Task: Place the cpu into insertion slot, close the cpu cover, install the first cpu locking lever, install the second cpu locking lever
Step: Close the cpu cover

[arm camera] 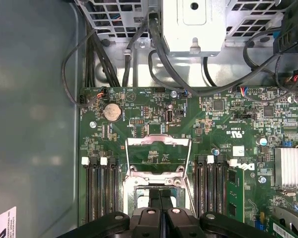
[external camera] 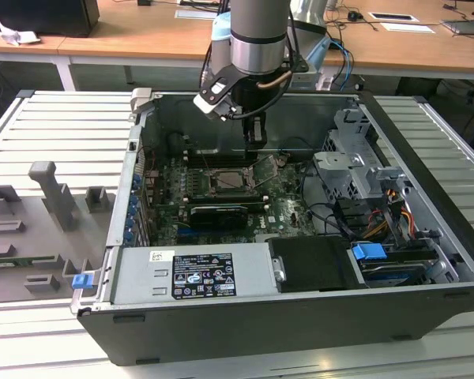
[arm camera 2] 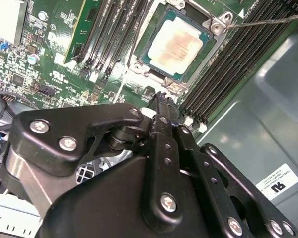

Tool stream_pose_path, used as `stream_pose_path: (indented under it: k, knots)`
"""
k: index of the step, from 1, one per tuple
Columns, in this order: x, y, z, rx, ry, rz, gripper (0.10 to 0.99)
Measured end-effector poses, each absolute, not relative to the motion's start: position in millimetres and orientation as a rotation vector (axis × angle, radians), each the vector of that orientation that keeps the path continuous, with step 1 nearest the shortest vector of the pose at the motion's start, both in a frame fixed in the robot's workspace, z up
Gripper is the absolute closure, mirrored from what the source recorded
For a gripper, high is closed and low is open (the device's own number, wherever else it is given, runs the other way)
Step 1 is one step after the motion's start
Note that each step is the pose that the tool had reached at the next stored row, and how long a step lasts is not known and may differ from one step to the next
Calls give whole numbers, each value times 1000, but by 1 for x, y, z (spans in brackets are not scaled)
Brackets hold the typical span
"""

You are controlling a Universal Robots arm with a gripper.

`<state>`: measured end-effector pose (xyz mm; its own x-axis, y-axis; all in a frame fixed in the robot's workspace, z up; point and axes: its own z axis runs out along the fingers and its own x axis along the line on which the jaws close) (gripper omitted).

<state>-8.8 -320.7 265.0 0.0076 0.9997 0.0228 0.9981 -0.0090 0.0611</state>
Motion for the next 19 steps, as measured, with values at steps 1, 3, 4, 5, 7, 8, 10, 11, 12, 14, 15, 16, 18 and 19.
stream_pose_path:
  k: [1, 3, 4, 5, 7, 8, 10, 11, 12, 14, 15, 16, 18, 19]
  knots:
    - [-8, -321, 265, 2210, 2192, 92, 980]
    - [-8, -321, 265, 2210, 2192, 92, 980]
    - [-8, -321, 265, 2210, 2192, 92, 980]
    - [-8, -321, 265, 2210, 2192, 92, 980]
    - [-7, -321, 265, 2210, 2192, 92, 980]
    - [-7, -321, 265, 2210, 2192, 92, 980]
    - [-7, -321, 265, 2210, 2192, 92, 980]
    - [-6, -321, 265, 2210, 2192, 92, 980]
    - [-6, -321, 265, 2210, 2192, 92, 980]
    - [-5, -321, 265, 2210, 2192, 92, 980]
    - [-4, -321, 265, 2210, 2192, 92, 980]
    - [-4, -321, 265, 2210, 2192, 92, 980]
    - [-3, -321, 265, 2210, 2192, 92, 980]
    - [-2, -321, 265, 2210, 2192, 92, 980]
